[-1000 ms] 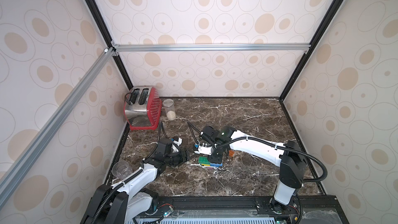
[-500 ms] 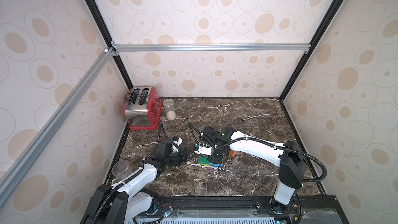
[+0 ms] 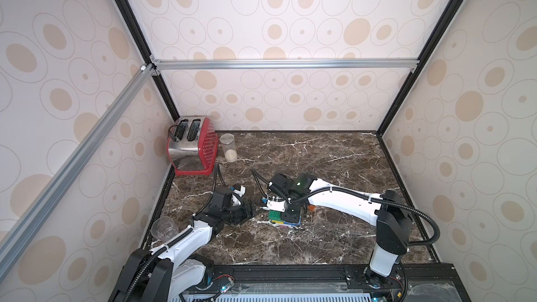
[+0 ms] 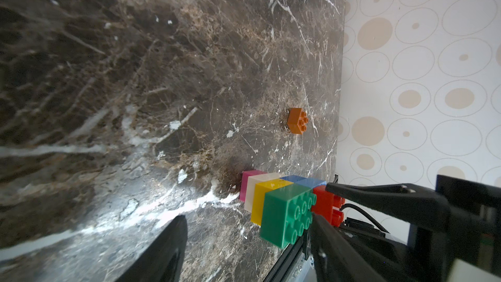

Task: Assemble a heart with lego
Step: Assemble the lego brick with the lego brick.

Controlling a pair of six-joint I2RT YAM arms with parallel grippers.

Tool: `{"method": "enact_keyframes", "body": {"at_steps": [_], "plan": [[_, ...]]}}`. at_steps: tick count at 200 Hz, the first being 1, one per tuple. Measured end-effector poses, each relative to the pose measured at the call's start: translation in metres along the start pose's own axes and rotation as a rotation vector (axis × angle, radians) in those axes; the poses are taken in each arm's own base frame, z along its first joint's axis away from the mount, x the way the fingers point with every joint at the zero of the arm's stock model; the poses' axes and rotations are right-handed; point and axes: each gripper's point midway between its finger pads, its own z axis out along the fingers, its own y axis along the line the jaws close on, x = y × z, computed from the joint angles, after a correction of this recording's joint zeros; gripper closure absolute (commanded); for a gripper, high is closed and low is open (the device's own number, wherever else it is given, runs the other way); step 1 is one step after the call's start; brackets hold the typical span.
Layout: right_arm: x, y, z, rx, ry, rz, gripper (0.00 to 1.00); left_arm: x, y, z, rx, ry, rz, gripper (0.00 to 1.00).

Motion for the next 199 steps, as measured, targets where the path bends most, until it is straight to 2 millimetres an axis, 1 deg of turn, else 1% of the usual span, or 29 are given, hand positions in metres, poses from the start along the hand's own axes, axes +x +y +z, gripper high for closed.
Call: {"method": "enact_keyframes", "body": {"at_steps": [70, 139, 171, 199], "plan": [[0.0, 0.001, 0.003, -0.012, -0.016, -0.002, 0.71, 0.002, 0.003, 0.0, -0.014, 0.008, -0.008, 0.28], [-0.001, 0.0, 0.0, 0.0, -0.05, -0.011, 0.71, 0.002, 0.004, -0.001, -0.021, 0.004, -0.006, 0.28], [0.0, -0.002, -0.001, 0.001, -0.049, -0.029, 0.71, 0.004, 0.007, -0.002, -0.035, 0.004, -0.008, 0.28], [0.002, -0.008, -0.001, 0.003, -0.05, -0.026, 0.71, 0.004, 0.008, -0.003, -0.041, 0.006, -0.007, 0.28]]}}
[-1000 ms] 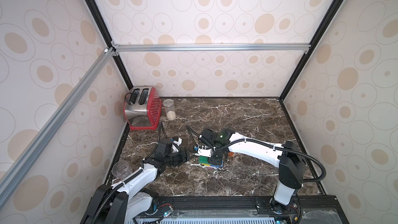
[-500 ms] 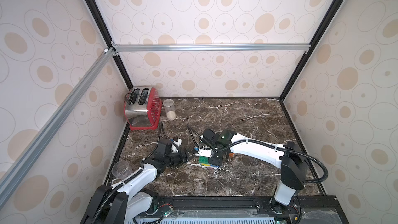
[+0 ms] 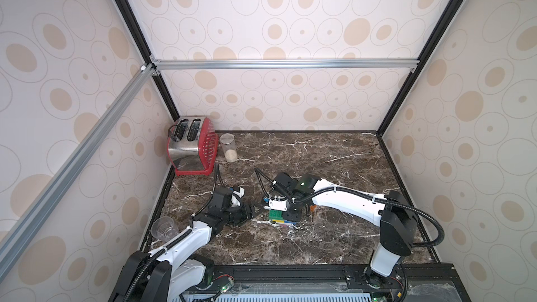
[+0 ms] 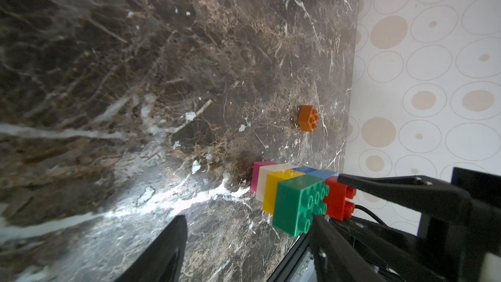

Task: Assemble a heart with lego
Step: Assemble the lego brick with the lego brick.

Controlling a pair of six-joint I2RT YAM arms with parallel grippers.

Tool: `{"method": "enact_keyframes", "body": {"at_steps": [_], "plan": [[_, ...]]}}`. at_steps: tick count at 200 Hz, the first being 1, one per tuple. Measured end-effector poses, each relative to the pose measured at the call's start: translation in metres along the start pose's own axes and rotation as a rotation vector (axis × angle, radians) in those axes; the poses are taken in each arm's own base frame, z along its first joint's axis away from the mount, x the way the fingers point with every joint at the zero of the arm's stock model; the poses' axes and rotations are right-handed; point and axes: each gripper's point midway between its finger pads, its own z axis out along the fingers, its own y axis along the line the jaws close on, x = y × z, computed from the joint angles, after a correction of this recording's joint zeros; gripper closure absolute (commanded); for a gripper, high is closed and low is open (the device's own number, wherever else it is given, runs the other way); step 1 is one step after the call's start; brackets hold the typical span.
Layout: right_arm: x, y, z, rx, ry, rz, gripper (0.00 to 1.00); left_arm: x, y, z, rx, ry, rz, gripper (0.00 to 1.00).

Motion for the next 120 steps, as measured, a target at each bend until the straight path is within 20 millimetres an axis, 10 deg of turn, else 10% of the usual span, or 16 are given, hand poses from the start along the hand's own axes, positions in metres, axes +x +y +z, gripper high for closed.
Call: {"method": "enact_keyframes", "body": {"at_steps": [120], "plan": [[-0.0066, 0.0021, -0.0039, -0.052, -0.04, 0.039, 0.53, -0.0031, -0.0034, -0.0009, 0.0, -0.004, 0.02, 0.26]]}}
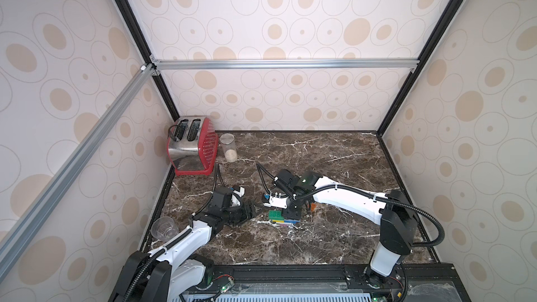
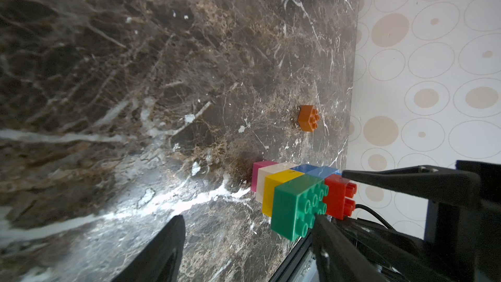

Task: Assemble a heart with lego
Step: Assemble the lego brick with the lego brick, then pick up the lego brick from the center of the board.

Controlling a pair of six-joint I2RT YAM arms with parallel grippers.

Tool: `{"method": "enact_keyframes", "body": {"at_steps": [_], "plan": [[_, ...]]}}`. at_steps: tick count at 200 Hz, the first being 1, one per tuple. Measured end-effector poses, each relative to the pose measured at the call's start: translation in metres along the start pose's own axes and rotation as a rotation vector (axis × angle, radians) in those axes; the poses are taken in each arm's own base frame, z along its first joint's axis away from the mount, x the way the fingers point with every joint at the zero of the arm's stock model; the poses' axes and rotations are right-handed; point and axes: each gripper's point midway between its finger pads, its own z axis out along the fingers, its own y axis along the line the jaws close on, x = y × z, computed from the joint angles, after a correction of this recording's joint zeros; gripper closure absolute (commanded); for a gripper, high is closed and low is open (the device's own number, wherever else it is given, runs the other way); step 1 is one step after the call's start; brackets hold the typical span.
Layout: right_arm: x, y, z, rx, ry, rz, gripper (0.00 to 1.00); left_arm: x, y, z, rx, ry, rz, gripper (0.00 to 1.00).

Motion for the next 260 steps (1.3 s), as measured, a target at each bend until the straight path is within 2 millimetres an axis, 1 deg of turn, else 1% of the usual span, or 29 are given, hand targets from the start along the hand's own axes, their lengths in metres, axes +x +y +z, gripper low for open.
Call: {"method": "enact_keyframes", "body": {"at_steps": [33, 52, 67, 86, 102, 116, 123, 132, 166, 183, 217, 235, 260], "plan": [[0.0, 0.0, 0.0, 0.0, 0.0, 0.002, 0.47, -0.002, -0.003, -0.001, 0.004, -0.004, 0.011, 0.25], [0.0, -0.007, -0.006, 0.016, -0.017, 0.02, 0.45, -0.002, -0.003, -0.001, 0.0, -0.001, 0.014, 0.26], [0.001, -0.024, -0.02, 0.07, -0.052, 0.063, 0.45, -0.002, -0.002, -0.001, -0.007, 0.001, 0.013, 0.26], [0.009, -0.054, -0.045, 0.152, -0.122, 0.168, 0.44, -0.002, 0.0, -0.002, -0.02, -0.001, 0.011, 0.26], [0.027, -0.081, -0.063, 0.218, -0.164, 0.301, 0.44, -0.003, 0.0, -0.003, -0.03, -0.004, 0.011, 0.26], [0.045, -0.098, -0.067, 0.252, -0.173, 0.408, 0.44, -0.006, -0.002, -0.004, -0.031, -0.013, 0.018, 0.26], [0.053, -0.102, -0.064, 0.259, -0.169, 0.449, 0.44, -0.008, -0.004, -0.004, -0.03, -0.018, 0.024, 0.26], [0.061, -0.101, -0.057, 0.256, -0.162, 0.485, 0.44, -0.01, -0.006, -0.005, -0.028, -0.023, 0.029, 0.26], [0.087, -0.083, -0.02, 0.213, -0.087, 0.528, 0.44, -0.015, -0.009, -0.004, -0.028, -0.025, 0.039, 0.27], [0.099, -0.08, -0.005, 0.211, -0.033, 0.534, 0.44, -0.014, -0.007, -0.003, -0.032, -0.019, 0.036, 0.28], [0.108, -0.083, 0.023, 0.207, 0.042, 0.547, 0.44, -0.013, -0.006, -0.002, -0.034, -0.017, 0.035, 0.3], [0.111, -0.085, 0.034, 0.204, 0.069, 0.548, 0.43, -0.013, -0.007, -0.002, -0.033, -0.016, 0.036, 0.3], [0.117, -0.082, 0.049, 0.182, 0.115, 0.55, 0.43, -0.014, -0.007, -0.002, -0.03, -0.017, 0.037, 0.29]]}}
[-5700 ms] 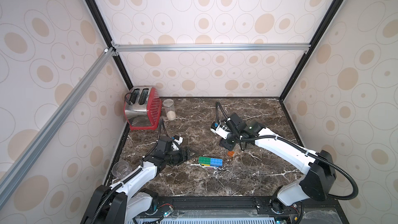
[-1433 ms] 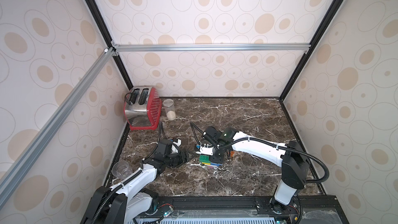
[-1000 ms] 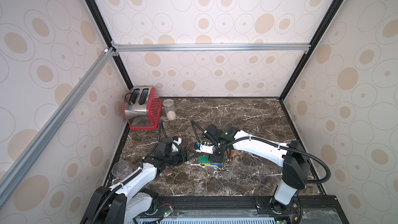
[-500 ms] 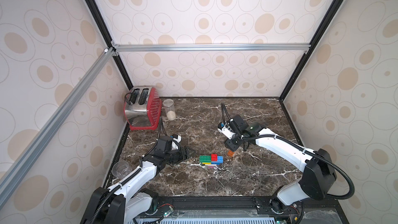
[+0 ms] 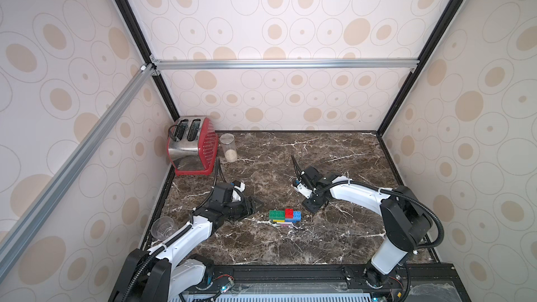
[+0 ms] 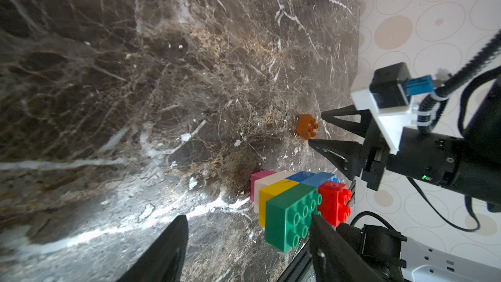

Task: Assemble a heart with lego
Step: Pick up the lego brick from the center of the board.

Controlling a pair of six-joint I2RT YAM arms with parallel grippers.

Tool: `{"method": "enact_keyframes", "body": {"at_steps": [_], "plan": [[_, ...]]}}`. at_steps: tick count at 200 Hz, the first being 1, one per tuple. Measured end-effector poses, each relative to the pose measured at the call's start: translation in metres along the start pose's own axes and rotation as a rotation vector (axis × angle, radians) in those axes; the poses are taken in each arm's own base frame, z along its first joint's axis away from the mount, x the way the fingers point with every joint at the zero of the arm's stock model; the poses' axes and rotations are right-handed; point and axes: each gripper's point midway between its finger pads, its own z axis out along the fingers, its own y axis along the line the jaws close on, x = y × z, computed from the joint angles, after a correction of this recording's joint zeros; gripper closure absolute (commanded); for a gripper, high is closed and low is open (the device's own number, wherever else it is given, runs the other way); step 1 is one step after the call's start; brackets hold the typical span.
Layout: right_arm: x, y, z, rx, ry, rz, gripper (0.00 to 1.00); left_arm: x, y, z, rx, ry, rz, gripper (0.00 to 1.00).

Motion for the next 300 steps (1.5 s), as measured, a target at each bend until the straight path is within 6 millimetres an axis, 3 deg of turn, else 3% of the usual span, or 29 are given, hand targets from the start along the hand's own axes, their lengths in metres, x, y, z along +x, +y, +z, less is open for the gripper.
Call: {"method": "enact_keyframes", "body": {"at_steps": [49, 77, 98, 229, 260, 300], "plan": [[0.005, 0.003, 0.011, -0.019, 0.038, 0.006, 0.53, 0.0, 0.0, 0.0, 0.002, 0.0, 0.001, 0.29], [0.004, 0.004, 0.01, -0.026, 0.033, 0.014, 0.45, 0.0, 0.0, 0.0, 0.002, -0.001, 0.001, 0.29], [0.002, 0.004, 0.01, -0.023, 0.03, 0.015, 0.45, -0.001, -0.001, 0.0, 0.003, -0.002, 0.002, 0.29], [-0.001, 0.005, 0.003, -0.048, 0.019, 0.015, 0.69, 0.001, 0.002, 0.001, 0.0, 0.002, -0.001, 0.29], [-0.011, -0.002, -0.027, -0.022, -0.038, -0.013, 0.71, 0.001, 0.002, 0.001, -0.001, 0.002, -0.001, 0.29], [-0.057, -0.01, -0.115, 0.01, -0.287, -0.096, 0.72, 0.0, 0.002, 0.001, -0.004, -0.004, -0.001, 0.29]]}}
